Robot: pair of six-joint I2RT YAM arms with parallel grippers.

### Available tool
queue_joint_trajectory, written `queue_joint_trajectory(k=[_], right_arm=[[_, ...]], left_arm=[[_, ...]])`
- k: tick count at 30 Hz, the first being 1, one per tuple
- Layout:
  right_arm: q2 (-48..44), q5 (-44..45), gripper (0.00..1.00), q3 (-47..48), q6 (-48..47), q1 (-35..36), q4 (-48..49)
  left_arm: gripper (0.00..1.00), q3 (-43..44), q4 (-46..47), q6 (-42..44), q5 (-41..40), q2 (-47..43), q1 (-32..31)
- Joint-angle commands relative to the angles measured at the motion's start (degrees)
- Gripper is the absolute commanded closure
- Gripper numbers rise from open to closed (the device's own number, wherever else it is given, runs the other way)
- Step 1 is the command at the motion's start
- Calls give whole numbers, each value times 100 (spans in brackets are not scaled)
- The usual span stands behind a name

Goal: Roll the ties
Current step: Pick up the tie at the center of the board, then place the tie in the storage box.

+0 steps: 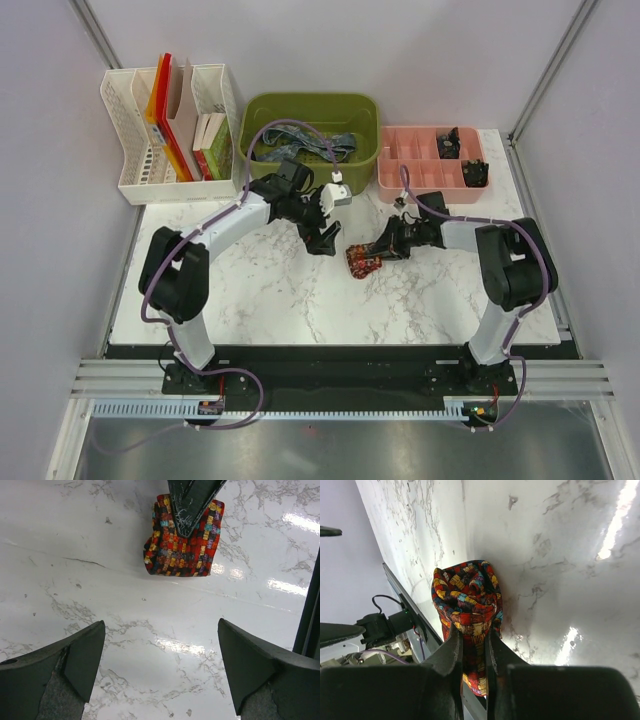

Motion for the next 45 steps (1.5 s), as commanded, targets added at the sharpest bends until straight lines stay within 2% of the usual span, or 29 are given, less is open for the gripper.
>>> queue_joint_trajectory(k=[1,7,16,21,23,26,30,33,39,45], right_arm=[[-315,119,100,108,77,-106,-28],[-446,180,100,555,-212,-309,-405],[-315,233,100,1865,-740,-660,-1029],[-376,426,100,2805,-608,-1196,-1056],[-368,575,100,3242,-712,-1678,-1117],[-219,1277,100,4017,-1369,-1943,-1696],[132,2944,100,4896,-2127,-1996,-2557],[598,3771,100,5765,-2567,-1996,-3278],[1170,4503,100,6478,-3192,-1865,-3938],[1539,4962,100,6708,-3482,-1637,-4035]], left_arm=[[0,4,97,-307,207,-285,-11],[0,-5,80,-456,277,-276,25],[0,-146,80,-694,365,-487,77],[0,-198,62,-756,339,-619,130],[0,-233,54,-843,356,-645,156],[0,-260,62,-975,400,-707,183],[0,-234,150,-1107,331,-742,227],[0,-234,176,-1160,269,-777,262],[0,-392,221,-1195,198,-812,306],[0,-515,264,-1239,251,-795,323]])
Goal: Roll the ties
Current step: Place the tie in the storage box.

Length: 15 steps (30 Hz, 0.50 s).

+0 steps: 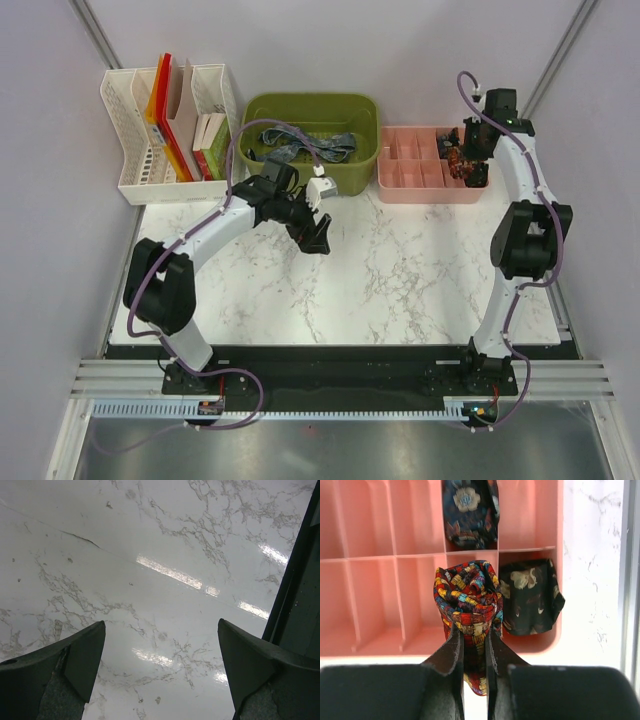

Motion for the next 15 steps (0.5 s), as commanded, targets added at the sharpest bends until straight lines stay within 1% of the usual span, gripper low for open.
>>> queue_joint_trajectory(k=[1,15], right_arm=[[119,584,100,453,-387,187,-252],[717,962,100,805,-326,371,-217]], left_arm=[[0,-78,157,-223,87,-181,46],[0,-297,210,-302,140,-224,107]])
